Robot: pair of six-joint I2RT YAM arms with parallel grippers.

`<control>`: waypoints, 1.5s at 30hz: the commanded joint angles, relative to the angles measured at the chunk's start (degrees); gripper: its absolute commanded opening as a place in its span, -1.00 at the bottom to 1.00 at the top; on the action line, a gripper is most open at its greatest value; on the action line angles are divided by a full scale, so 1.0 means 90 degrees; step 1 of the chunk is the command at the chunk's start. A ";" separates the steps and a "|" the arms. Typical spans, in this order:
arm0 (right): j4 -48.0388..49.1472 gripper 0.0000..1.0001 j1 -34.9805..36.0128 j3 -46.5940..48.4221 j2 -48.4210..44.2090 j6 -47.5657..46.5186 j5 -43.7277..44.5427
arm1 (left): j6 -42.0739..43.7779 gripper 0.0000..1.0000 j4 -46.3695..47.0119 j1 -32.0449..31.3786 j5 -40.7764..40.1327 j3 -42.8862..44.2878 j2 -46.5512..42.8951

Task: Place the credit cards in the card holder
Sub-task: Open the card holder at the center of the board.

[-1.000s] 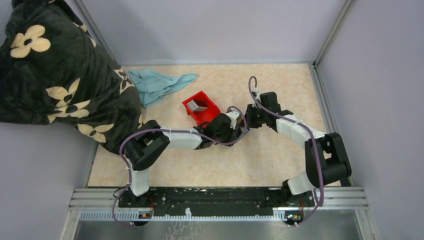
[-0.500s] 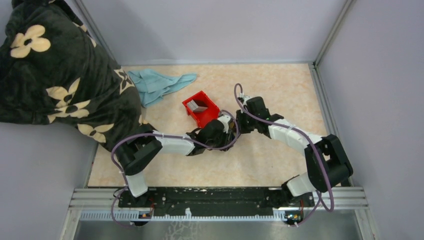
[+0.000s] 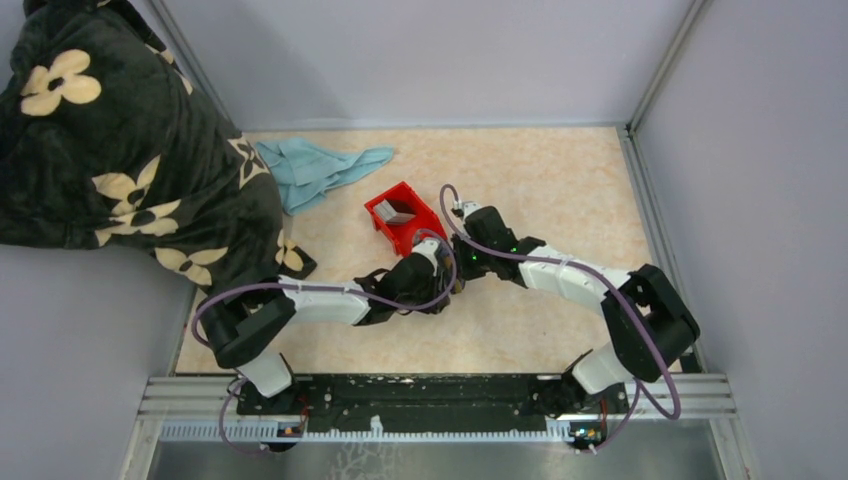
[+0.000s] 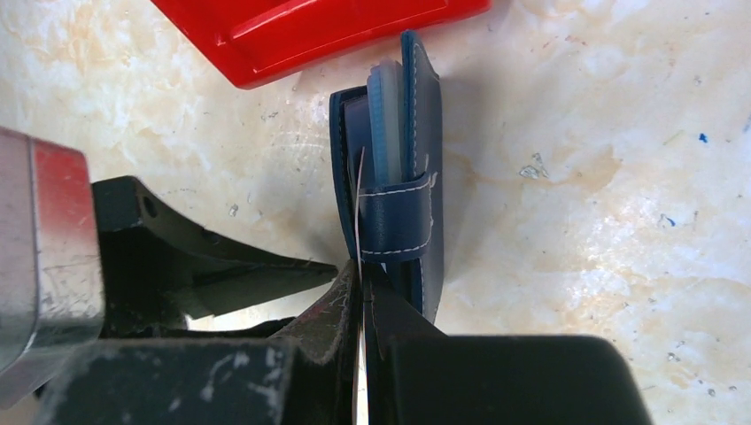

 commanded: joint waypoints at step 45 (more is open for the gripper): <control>-0.0516 -1.00 0.0585 0.0045 0.0174 0.0116 0.1081 | -0.0329 -0.31 -0.1322 -0.0244 -0.3042 0.1647 -0.0407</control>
